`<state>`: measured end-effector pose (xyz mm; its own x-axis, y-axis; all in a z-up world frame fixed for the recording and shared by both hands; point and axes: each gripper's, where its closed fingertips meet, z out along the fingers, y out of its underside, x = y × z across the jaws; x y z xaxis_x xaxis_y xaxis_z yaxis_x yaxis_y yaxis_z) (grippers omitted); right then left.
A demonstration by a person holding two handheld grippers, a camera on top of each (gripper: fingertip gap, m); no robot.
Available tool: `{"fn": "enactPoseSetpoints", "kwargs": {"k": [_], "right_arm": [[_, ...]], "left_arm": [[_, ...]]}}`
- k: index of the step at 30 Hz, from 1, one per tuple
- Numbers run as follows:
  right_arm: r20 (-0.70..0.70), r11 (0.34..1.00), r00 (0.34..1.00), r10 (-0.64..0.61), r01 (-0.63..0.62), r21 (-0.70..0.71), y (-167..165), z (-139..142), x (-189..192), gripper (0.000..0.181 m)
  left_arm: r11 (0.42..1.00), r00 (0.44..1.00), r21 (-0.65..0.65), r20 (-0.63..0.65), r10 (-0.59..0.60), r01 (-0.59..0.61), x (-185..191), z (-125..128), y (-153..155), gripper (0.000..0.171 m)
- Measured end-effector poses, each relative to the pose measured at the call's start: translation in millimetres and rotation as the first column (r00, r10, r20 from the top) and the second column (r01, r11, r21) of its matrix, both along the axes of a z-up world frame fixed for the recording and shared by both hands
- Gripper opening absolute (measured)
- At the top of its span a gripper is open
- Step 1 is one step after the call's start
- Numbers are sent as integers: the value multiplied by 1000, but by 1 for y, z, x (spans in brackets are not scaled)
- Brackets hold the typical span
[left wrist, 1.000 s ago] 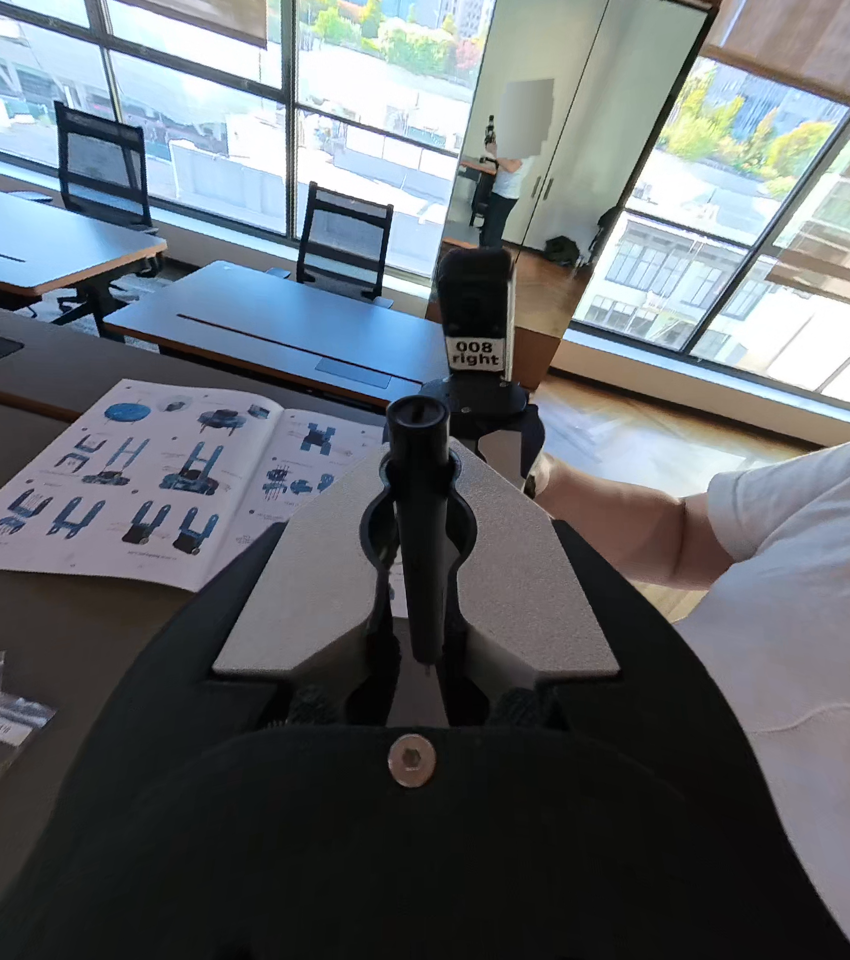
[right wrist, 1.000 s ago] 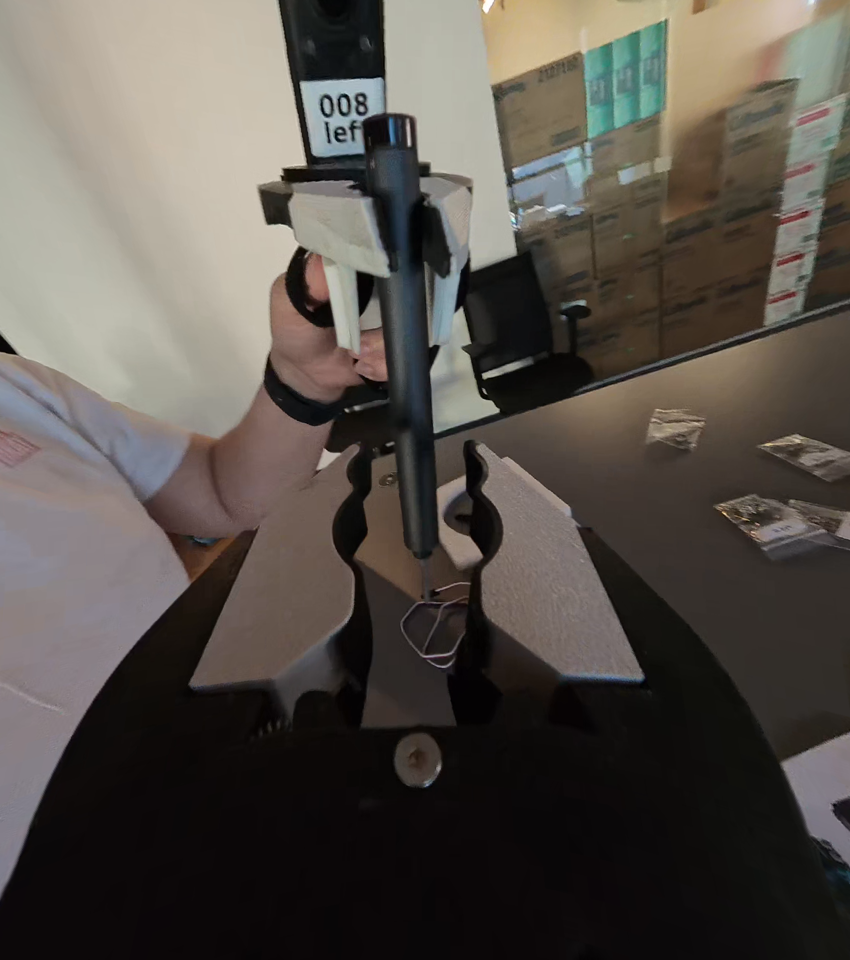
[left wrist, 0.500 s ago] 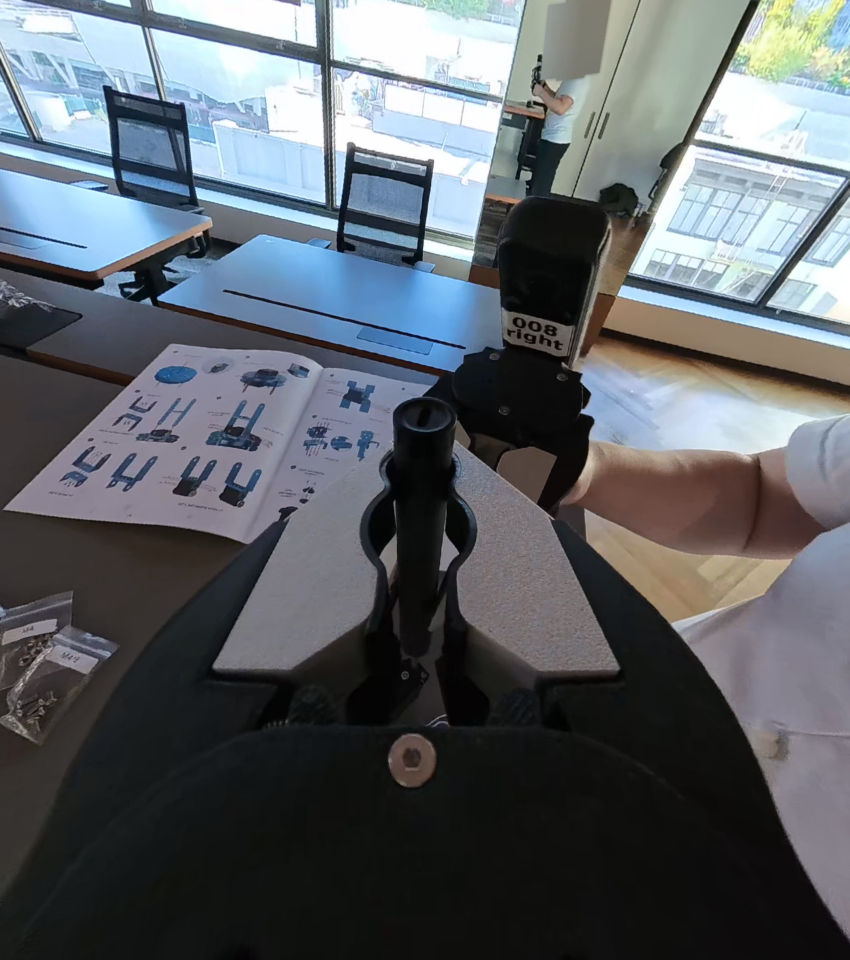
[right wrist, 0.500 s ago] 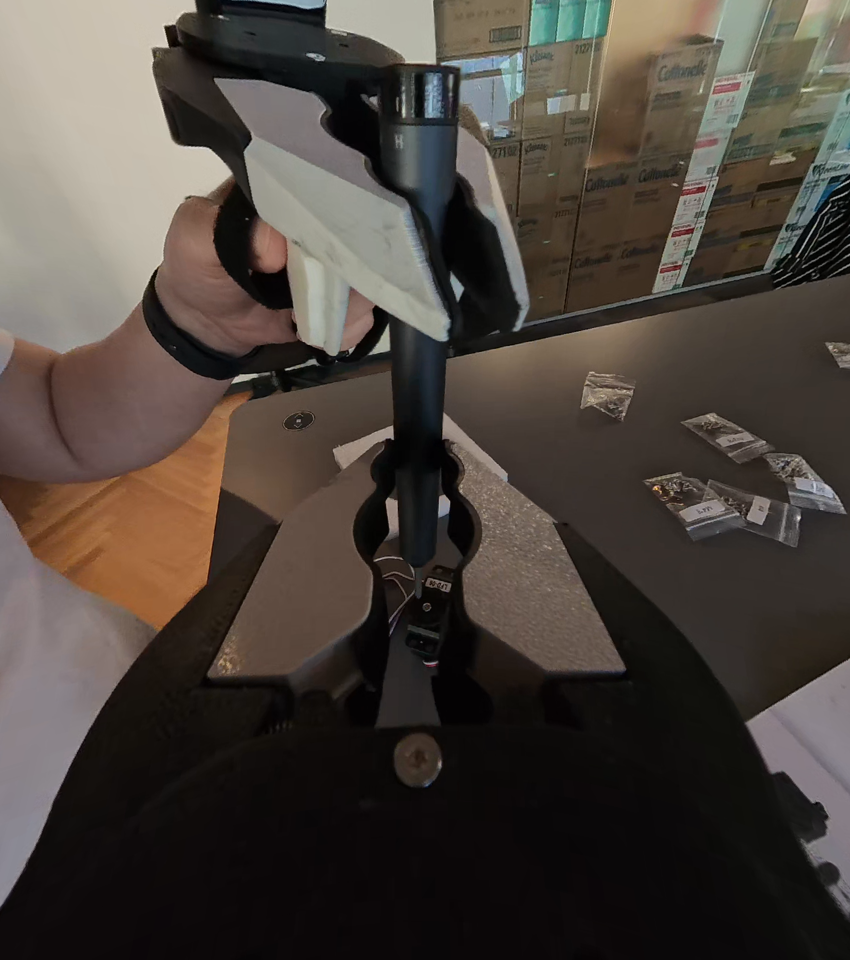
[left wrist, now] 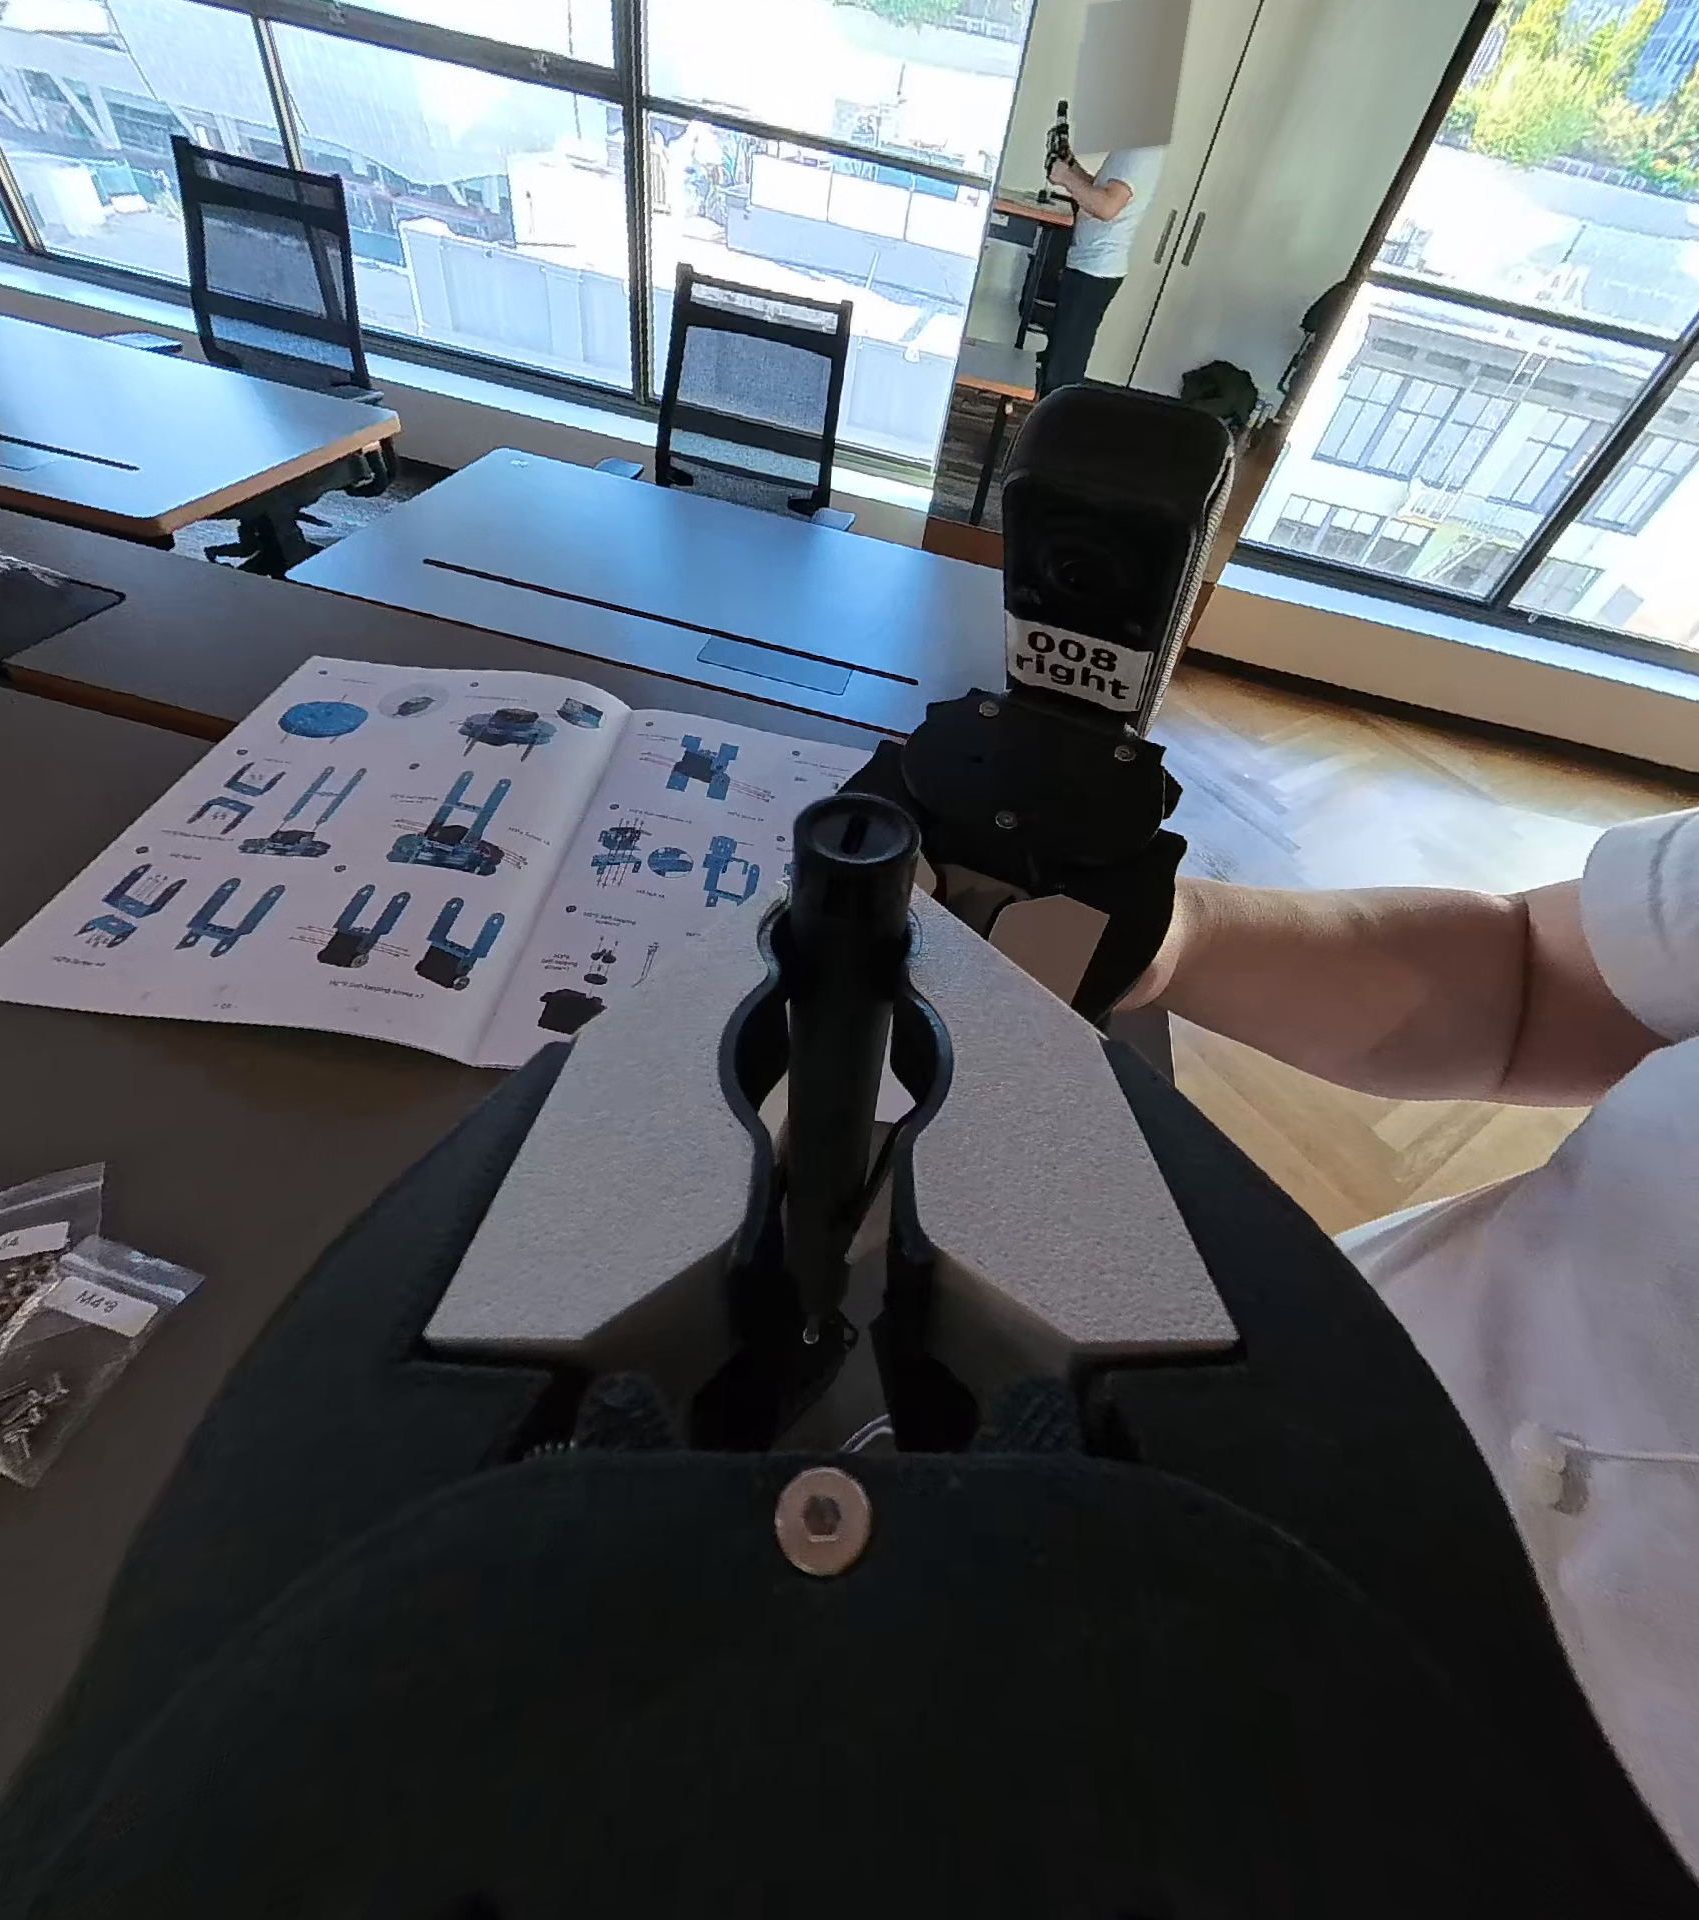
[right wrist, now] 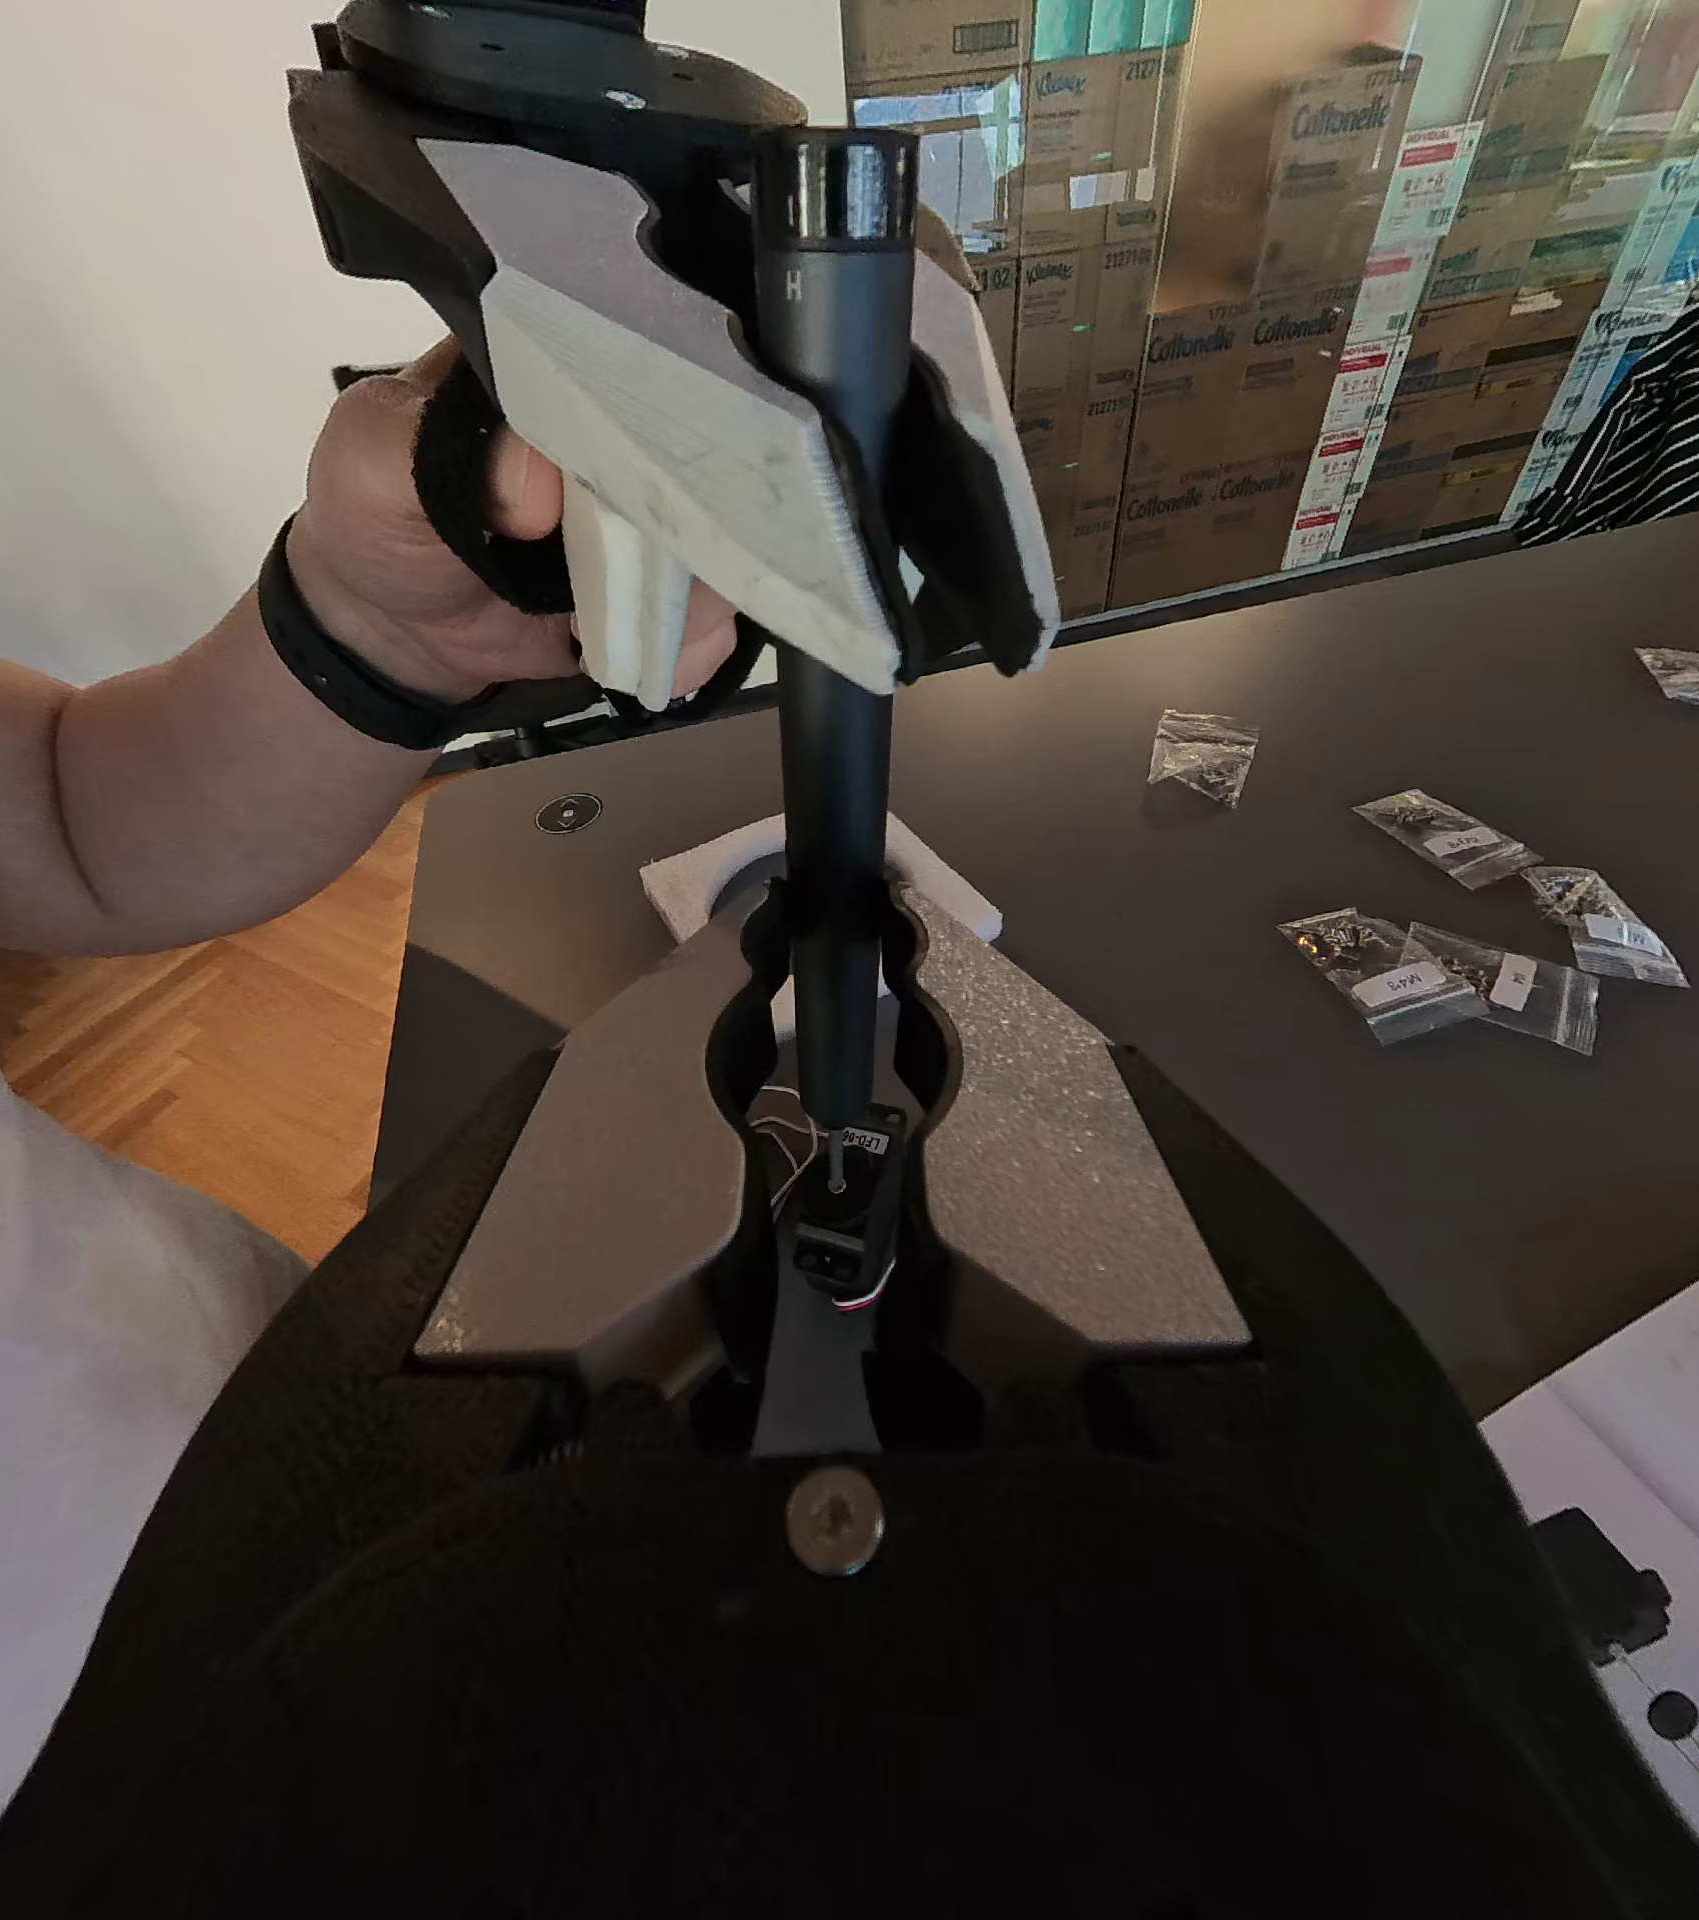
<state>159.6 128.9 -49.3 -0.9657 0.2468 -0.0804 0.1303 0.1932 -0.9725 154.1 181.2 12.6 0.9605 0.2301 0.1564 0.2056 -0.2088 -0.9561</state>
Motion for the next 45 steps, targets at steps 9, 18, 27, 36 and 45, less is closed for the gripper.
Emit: {"fn": "enactPoseSetpoints", "kwargs": {"k": [9,18,27,36,45], "right_arm": [[-28,1000,1000,12,-12,4,2,0,3,16],[6,995,995,103,-103,9,8,-5,12,24],[0,994,995,98,-98,-39,3,7,14,22],[41,976,976,213,-211,-62,4,10,14,16],[-1,974,974,225,-225,-34,3,9,15,16]], "left_arm": [[1000,998,-14,-56,-5,4,5,0,4,12],[999,992,-7,-124,34,-35,13,1,2,12],[999,990,-13,-136,29,-31,14,0,3,12],[999,988,-26,-151,20,-25,16,0,2,11],[1000,988,-15,-150,23,-26,16,-1,3,11]]}}
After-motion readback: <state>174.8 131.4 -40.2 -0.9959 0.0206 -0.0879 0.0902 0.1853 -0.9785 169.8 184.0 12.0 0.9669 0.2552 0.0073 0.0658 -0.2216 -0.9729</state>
